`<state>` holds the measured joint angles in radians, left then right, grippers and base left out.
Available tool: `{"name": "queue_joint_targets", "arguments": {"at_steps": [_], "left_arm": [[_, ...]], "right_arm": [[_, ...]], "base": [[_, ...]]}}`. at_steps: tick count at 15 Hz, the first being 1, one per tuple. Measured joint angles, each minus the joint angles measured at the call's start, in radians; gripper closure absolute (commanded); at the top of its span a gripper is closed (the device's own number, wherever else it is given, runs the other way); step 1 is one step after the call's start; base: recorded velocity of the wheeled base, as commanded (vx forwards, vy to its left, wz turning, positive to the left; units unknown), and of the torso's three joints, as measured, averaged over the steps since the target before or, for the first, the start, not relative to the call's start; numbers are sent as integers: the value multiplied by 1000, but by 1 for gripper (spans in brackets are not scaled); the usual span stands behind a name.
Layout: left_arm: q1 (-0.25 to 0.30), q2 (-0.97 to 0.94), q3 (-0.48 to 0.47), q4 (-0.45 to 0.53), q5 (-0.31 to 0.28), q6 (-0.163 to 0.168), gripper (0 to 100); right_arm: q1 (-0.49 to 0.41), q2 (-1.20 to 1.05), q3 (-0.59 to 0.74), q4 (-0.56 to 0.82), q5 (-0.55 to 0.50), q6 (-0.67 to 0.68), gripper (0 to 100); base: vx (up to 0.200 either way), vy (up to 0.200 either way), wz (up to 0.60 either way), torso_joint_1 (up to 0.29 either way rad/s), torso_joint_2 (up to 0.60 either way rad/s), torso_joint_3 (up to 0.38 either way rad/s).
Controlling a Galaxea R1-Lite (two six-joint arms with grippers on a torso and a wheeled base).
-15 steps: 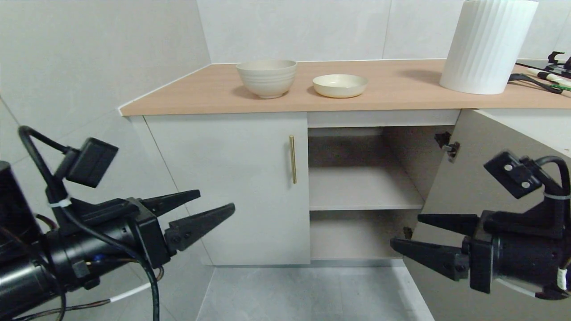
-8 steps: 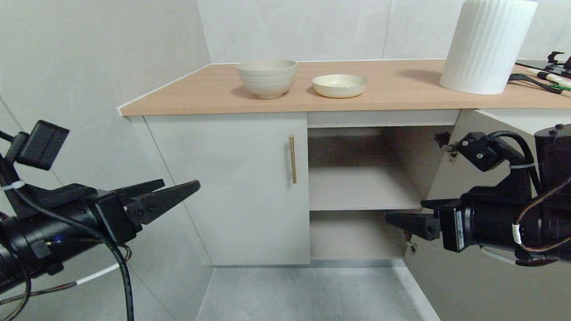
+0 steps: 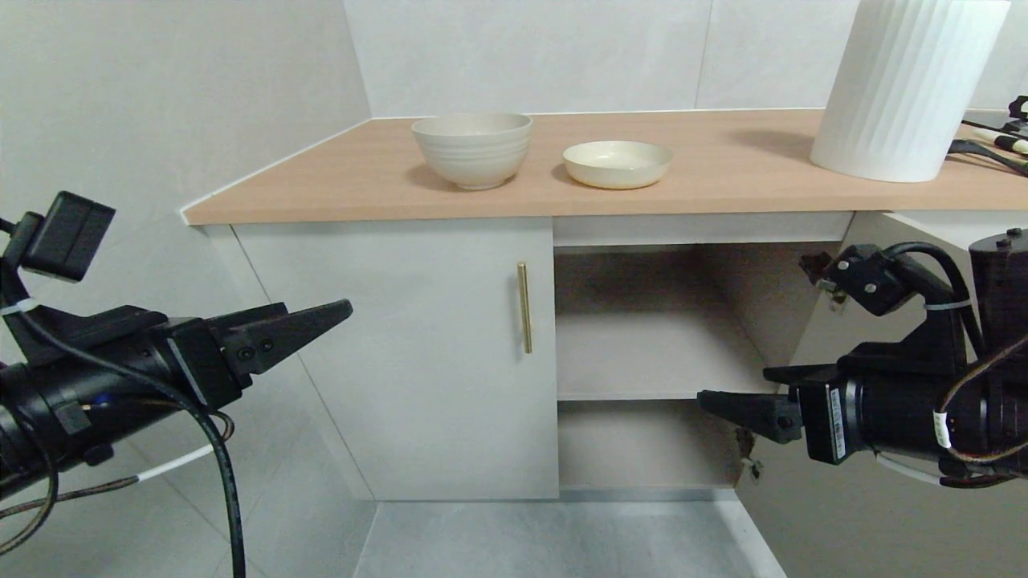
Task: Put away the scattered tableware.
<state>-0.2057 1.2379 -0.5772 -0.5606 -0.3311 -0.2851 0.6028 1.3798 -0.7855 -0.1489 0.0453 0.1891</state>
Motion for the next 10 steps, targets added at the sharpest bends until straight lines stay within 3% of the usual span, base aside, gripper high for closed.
{"name": "queue_joint_targets", "arguments": {"at_steps": [6, 10], "left_arm": [[0, 23, -1, -5, -1, 2, 0], [-3, 23, 0, -4, 0, 3, 0]], "right_arm": [[0, 2, 8, -1, 1, -3, 0], [-1, 3, 10, -1, 1, -3, 0]], "base": [[200, 0, 0, 3, 3, 1], [0, 0, 0, 0, 0, 0]]}}
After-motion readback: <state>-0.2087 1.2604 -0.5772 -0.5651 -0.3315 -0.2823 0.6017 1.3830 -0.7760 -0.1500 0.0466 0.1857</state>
